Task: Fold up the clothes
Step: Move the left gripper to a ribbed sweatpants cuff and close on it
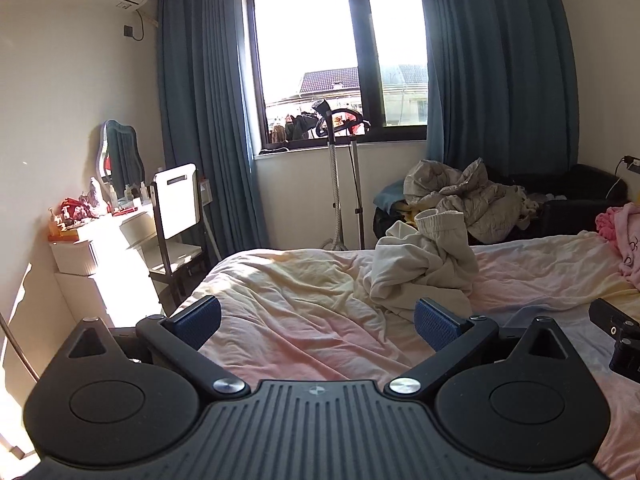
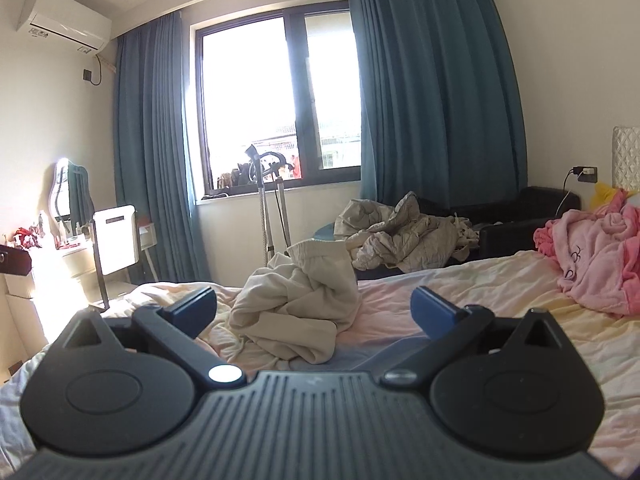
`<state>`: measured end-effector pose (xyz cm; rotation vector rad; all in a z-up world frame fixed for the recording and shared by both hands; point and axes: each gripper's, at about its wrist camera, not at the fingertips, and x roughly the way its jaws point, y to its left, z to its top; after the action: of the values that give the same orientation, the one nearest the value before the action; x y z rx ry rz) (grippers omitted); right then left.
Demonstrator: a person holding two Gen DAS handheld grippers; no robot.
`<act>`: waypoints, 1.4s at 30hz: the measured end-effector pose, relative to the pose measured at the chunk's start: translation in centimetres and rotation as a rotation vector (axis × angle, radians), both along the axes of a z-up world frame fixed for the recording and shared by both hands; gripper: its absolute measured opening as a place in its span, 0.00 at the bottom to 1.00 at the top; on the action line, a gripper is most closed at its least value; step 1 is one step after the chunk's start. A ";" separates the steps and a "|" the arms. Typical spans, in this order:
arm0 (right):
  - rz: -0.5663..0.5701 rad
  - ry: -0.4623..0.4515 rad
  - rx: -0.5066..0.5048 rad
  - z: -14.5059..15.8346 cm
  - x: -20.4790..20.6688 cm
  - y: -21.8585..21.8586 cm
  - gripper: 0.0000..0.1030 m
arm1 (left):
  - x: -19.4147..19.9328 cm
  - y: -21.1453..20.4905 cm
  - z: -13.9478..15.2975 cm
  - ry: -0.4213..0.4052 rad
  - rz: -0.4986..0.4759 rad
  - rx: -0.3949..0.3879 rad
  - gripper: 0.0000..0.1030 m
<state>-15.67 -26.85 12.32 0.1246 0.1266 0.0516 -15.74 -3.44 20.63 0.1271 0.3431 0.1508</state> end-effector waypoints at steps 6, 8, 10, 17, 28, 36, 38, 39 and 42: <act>-0.005 -0.044 -0.027 2.4 -3.4 0.3 1.00 | -3.2 0.5 3.6 -0.029 0.011 -0.024 1.00; -0.015 -0.035 -0.024 3.3 -4.1 0.5 1.00 | -4.0 0.6 4.4 -0.050 0.025 -0.041 1.00; -0.026 -0.028 -0.043 4.4 -4.6 1.3 1.00 | -4.2 0.8 4.9 -0.059 0.046 -0.047 1.00; -0.013 -0.014 -0.075 7.7 -5.0 4.1 1.00 | -3.5 2.0 7.0 -0.048 0.093 -0.122 1.00; -0.097 0.003 -0.038 10.6 -1.6 4.8 1.00 | 2.6 1.8 9.7 -0.103 0.119 -0.081 1.00; -0.107 -0.010 0.041 9.6 3.4 5.2 1.00 | 11.1 1.4 6.3 -0.074 0.109 -0.043 1.00; -0.092 -0.024 0.019 9.2 4.9 5.2 1.00 | 13.2 0.9 5.0 -0.075 0.062 -0.040 1.00; -0.086 -0.031 0.012 9.0 5.9 5.0 1.00 | 14.3 0.6 4.3 -0.075 0.038 -0.039 1.00; -0.089 -0.048 0.010 7.1 8.4 3.6 1.00 | 17.4 -0.8 1.5 -0.085 -0.052 -0.044 1.00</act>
<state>-7.23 -23.26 19.45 0.1384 0.0726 -0.0335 1.63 -4.20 22.15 0.0856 0.2576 0.0972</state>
